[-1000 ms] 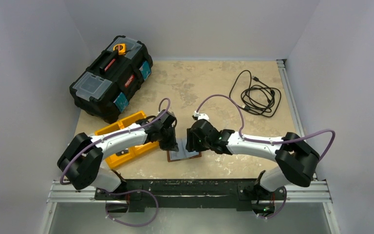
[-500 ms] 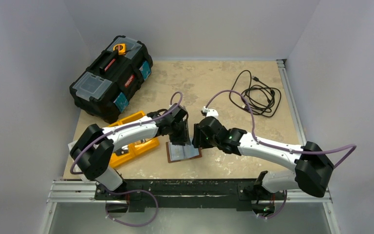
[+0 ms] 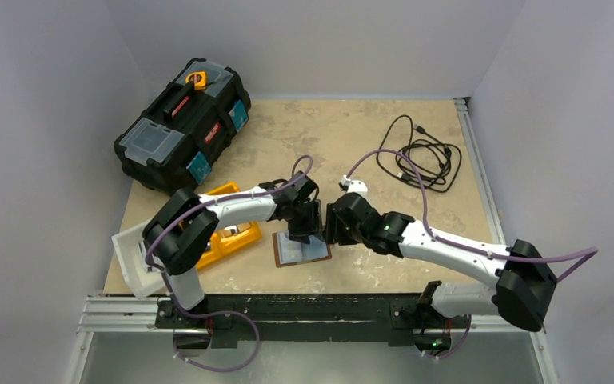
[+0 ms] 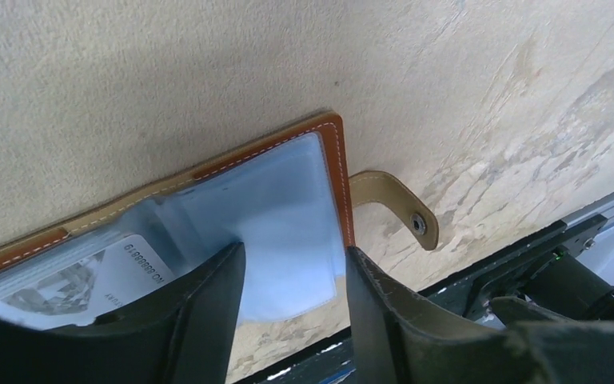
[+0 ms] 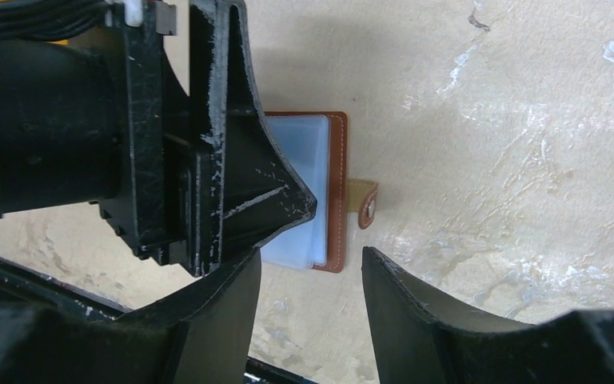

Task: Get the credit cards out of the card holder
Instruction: Remove the credit card from the card holder.

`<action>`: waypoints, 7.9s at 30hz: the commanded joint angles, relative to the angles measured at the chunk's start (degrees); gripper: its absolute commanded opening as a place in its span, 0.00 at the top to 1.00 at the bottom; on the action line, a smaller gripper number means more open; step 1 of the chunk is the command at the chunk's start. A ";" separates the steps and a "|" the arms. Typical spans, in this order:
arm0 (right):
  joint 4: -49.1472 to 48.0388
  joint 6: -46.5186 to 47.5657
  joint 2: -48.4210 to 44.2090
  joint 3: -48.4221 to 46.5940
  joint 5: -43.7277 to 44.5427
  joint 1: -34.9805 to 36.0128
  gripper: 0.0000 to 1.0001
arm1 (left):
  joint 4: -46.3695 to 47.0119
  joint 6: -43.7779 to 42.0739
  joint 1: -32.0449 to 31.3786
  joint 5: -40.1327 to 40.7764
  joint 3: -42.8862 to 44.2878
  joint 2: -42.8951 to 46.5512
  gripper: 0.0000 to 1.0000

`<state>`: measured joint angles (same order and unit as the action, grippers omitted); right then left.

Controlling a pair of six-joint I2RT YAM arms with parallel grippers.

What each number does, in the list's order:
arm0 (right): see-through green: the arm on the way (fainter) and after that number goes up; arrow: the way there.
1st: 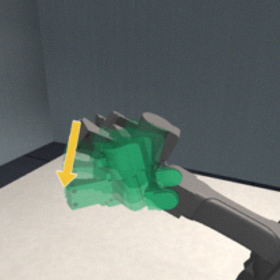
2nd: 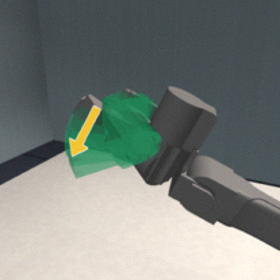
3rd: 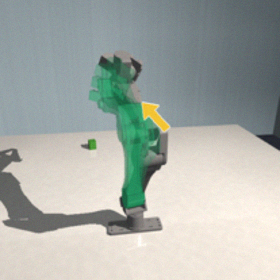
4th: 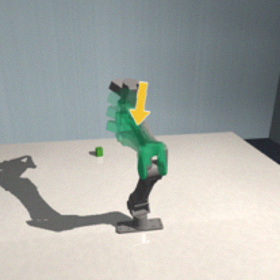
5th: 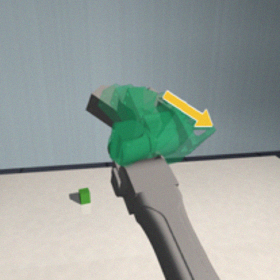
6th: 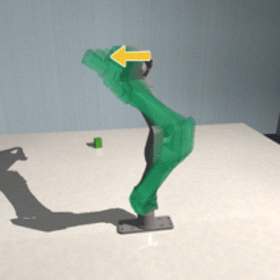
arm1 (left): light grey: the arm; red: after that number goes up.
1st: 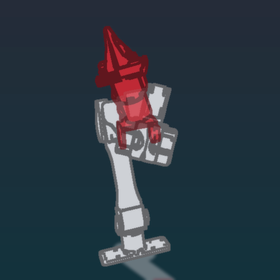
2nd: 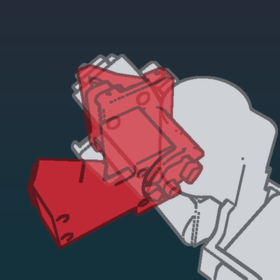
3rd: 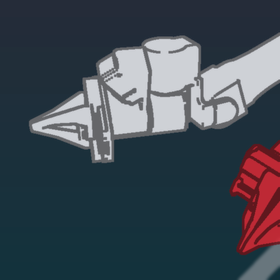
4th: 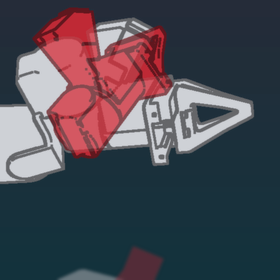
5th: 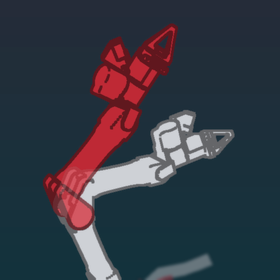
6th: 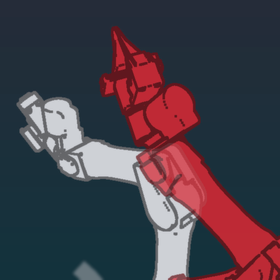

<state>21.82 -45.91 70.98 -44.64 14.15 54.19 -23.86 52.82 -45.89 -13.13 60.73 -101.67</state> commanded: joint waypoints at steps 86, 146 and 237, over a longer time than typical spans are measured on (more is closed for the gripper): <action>-72.84 -19.32 28.86 20.96 -45.30 -13.28 0.79 | -2.96 -1.38 6.11 8.94 -16.18 8.78 1.00; -71.88 -18.14 30.04 24.86 -41.26 -16.91 1.00 | -4.53 -1.99 6.31 9.24 -16.23 7.36 1.00; -74.99 -18.25 33.12 26.86 -40.27 -18.26 1.00 | -7.34 -2.77 5.37 10.96 -15.60 5.93 1.00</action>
<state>-58.74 -65.84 105.32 -19.66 -29.71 36.25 -24.73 51.68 -40.29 -10.24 48.29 -91.53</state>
